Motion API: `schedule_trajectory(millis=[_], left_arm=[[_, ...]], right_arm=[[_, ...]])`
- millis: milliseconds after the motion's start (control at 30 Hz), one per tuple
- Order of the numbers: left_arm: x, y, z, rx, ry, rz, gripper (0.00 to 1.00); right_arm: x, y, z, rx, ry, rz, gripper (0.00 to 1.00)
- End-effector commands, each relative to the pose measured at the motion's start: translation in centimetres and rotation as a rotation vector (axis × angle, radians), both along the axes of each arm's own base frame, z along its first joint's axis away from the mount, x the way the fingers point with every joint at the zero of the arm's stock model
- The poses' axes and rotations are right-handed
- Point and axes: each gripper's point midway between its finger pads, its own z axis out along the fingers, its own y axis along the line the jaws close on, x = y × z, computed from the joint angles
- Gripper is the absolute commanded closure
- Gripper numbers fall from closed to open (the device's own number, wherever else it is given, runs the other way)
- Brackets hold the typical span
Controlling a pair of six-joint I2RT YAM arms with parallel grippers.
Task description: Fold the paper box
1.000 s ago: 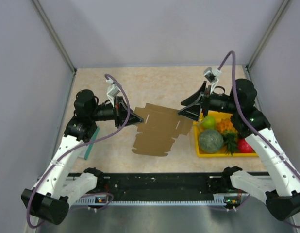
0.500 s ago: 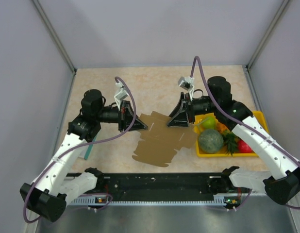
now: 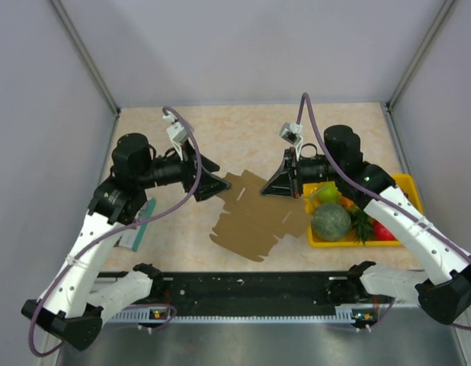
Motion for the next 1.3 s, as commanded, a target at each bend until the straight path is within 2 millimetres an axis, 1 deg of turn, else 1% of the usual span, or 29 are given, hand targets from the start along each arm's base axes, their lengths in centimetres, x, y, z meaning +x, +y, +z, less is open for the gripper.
schedule_trajectory(millis=[0,33,67,100,133,167,200,233,267,300,333,400,433,467,500,533,567,600,633,767,867,933,1100,1233,1267], left_arm=[[2.2,1.5,3.3,0.016,-0.050,0.214,0.14],[2.0,1.3,4.2,0.008,-0.049,0.202,0.20],[2.4,0.7,3.6,0.018,-0.007,0.186,0.25],[2.3,0.3,3.7,0.017,0.003,0.169,0.29],[2.4,0.1,4.2,0.009,0.006,0.166,0.34],[2.9,-0.3,3.8,0.017,0.030,0.157,0.38],[3.1,-0.4,3.9,0.018,0.036,0.153,0.42],[3.3,-0.6,4.6,0.011,0.035,0.151,0.50],[3.7,-0.9,4.2,0.018,0.059,0.141,0.53],[3.7,-1.2,4.3,0.016,0.070,0.123,0.55],[4.0,-1.6,4.0,0.016,0.090,0.109,0.60],[4.0,-1.9,3.7,0.014,0.115,0.084,0.65],[4.1,-2.3,3.1,0.014,0.143,0.060,0.67],[3.9,-2.5,3.0,0.005,0.157,0.031,0.68],[3.7,-3.0,3.3,-0.019,0.148,-0.013,0.68],[2.7,-3.4,3.1,-0.036,0.187,-0.084,0.69],[2.2,-3.6,3.2,-0.056,0.190,-0.128,0.70],[1.8,-3.9,2.5,-0.066,0.213,-0.162,0.70],[0.9,-4.0,3.6,-0.107,0.192,-0.231,0.70],[-1.2,-3.9,4.6,-0.173,0.171,-0.349,0.69],[-2.1,-4.0,4.4,-0.174,0.188,-0.401,0.68],[-2.2,-4.0,4.3,-0.168,0.181,-0.408,0.69],[-3.1,-3.8,4.8,-0.172,0.154,-0.459,0.69],[-3.3,-4.0,4.7,-0.159,0.152,-0.484,0.68],[-3.5,-4.1,4.3,-0.147,0.179,-0.484,0.68]], right_arm=[[0.0,-0.1,1.2,0.036,-0.022,-0.046,1.00],[-0.1,-0.1,1.6,0.050,-0.036,-0.044,1.00],[-0.3,-0.1,1.7,0.058,-0.037,-0.037,1.00],[-0.5,-0.1,1.7,0.064,-0.030,-0.025,1.00],[-0.7,-0.1,2.0,0.075,-0.039,-0.014,1.00],[-1.0,-0.1,2.2,0.082,-0.041,-0.002,1.00],[-1.4,-0.1,2.4,0.089,-0.043,0.018,1.00],[-1.6,-0.1,2.4,0.092,-0.046,0.029,1.00],[-1.9,-0.2,2.6,0.102,-0.053,0.040,1.00],[-2.0,-0.2,2.7,0.105,-0.058,0.049,1.00],[-2.2,-0.3,2.7,0.107,-0.060,0.053,1.00],[-2.8,-0.4,3.0,0.123,-0.070,0.080,1.00],[-2.9,-0.4,3.2,0.128,-0.072,0.089,1.00],[-3.2,-0.4,3.3,0.135,-0.075,0.101,1.00],[-3.2,-0.4,3.2,0.134,-0.072,0.105,1.00],[-3.2,-0.4,3.2,0.134,-0.073,0.107,1.00],[-3.2,-0.4,3.3,0.136,-0.074,0.110,1.00],[-3.3,-0.3,3.2,0.135,-0.072,0.116,1.00],[-3.2,-0.3,3.1,0.134,-0.071,0.116,1.00],[-3.2,-0.1,3.0,0.135,-0.068,0.128,1.00],[-3.3,-0.1,3.1,0.139,-0.069,0.134,1.00],[-3.4,-0.1,3.1,0.140,-0.069,0.137,1.00],[-3.4,0.1,2.6,0.132,-0.050,0.148,1.00],[-3.5,0.1,2.8,0.135,-0.048,0.155,1.00],[-3.6,0.2,2.9,0.136,-0.051,0.160,1.00]])
